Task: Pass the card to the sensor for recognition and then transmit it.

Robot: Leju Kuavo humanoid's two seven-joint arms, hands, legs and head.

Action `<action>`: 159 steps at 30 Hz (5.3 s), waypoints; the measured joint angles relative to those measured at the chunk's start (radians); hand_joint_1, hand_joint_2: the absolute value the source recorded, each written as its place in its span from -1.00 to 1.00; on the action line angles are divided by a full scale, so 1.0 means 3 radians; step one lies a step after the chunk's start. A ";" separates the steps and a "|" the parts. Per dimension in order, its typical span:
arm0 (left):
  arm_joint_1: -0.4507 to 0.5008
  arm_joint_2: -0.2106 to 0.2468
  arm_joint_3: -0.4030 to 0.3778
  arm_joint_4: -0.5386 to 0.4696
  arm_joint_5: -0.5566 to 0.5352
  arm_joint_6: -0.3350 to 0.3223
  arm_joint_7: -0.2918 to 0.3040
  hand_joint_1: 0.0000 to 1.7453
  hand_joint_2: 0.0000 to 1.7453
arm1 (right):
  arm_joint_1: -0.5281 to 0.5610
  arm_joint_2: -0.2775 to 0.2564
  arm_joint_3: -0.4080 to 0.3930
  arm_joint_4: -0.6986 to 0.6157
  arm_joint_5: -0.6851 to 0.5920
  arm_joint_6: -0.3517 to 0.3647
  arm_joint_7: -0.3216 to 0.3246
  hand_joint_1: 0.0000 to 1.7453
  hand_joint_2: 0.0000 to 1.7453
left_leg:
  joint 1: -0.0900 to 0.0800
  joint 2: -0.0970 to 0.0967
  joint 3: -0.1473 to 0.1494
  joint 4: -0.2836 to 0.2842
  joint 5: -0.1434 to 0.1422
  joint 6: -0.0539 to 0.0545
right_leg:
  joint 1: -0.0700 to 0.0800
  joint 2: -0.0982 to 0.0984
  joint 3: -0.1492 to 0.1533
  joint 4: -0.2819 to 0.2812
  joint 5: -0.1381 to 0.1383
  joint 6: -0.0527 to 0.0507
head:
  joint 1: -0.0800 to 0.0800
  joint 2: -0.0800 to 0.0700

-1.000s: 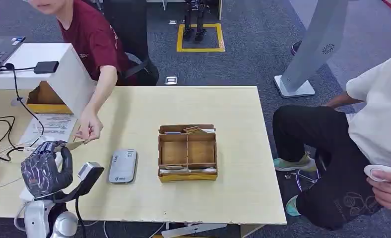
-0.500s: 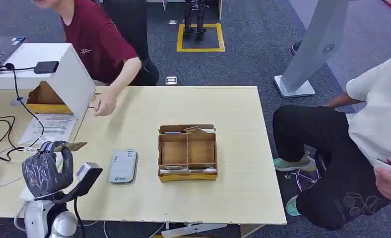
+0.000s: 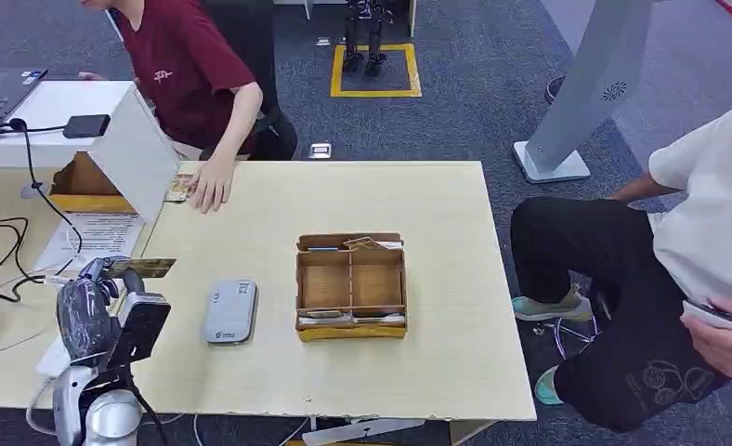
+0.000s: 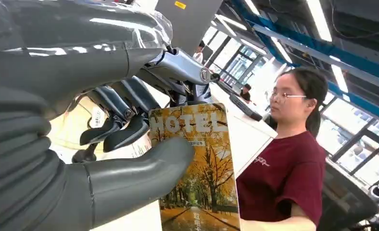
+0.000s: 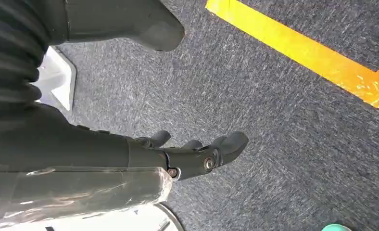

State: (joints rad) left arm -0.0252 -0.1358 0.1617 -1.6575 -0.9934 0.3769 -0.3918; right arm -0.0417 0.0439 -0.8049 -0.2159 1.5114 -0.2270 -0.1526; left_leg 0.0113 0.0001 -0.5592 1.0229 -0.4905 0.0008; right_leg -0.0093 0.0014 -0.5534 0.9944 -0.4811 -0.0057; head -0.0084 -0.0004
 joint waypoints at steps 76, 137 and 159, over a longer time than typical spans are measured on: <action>-0.0016 -0.0346 -0.0055 0.0365 0.0379 -0.0886 0.0712 1.00 1.00 | -0.0020 0.0000 -0.0053 0.0000 0.0006 0.0004 -0.0003 -1.00 1.00 | -0.0001 0.0001 -0.0003 0.0003 -0.0001 0.0002 | -0.0001 0.0002 -0.0002 -0.0001 0.0001 0.0003 | 0.0001 0.0000; -0.0242 -0.0378 -0.0028 0.0953 0.0168 -0.0796 0.0724 1.00 1.00 | -0.0054 0.0018 0.0057 0.0000 0.0008 0.0048 0.0043 -1.00 1.00 | -0.0001 0.0001 -0.0002 0.0003 -0.0001 0.0002 | -0.0001 0.0004 -0.0003 -0.0001 0.0001 0.0003 | 0.0001 0.0000; -0.0296 -0.0383 -0.0011 0.1162 0.0094 -0.0763 0.0727 1.00 1.00 | -0.0061 0.0019 0.0070 0.0000 0.0008 0.0050 0.0044 -1.00 1.00 | -0.0001 0.0001 -0.0002 0.0003 -0.0001 0.0002 | -0.0001 0.0004 -0.0003 -0.0001 0.0001 0.0003 | 0.0001 0.0000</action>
State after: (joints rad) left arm -0.1139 -0.2506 0.1583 -1.3088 -0.9652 0.1480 -0.1736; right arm -0.0601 0.0496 -0.7840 -0.2159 1.5137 -0.2121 -0.1392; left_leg 0.0110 0.0005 -0.5600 1.0238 -0.4908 0.0012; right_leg -0.0095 0.0024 -0.5543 0.9940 -0.4807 -0.0047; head -0.0080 -0.0004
